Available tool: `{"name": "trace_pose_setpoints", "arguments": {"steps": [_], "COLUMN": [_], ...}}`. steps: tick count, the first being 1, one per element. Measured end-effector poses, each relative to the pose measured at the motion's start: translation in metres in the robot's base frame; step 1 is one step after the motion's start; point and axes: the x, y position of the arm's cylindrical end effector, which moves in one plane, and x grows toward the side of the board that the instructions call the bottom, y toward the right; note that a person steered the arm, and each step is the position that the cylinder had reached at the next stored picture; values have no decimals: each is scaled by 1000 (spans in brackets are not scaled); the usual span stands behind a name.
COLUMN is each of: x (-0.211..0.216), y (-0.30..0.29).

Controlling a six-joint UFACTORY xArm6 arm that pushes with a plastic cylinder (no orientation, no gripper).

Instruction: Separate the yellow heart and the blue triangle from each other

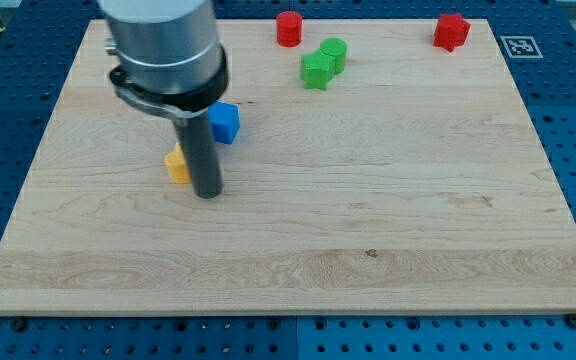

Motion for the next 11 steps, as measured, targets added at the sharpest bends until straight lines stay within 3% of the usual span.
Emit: {"name": "trace_pose_setpoints", "arguments": {"steps": [8, 11], "x": [-62, -61], "y": [-69, -47]}}
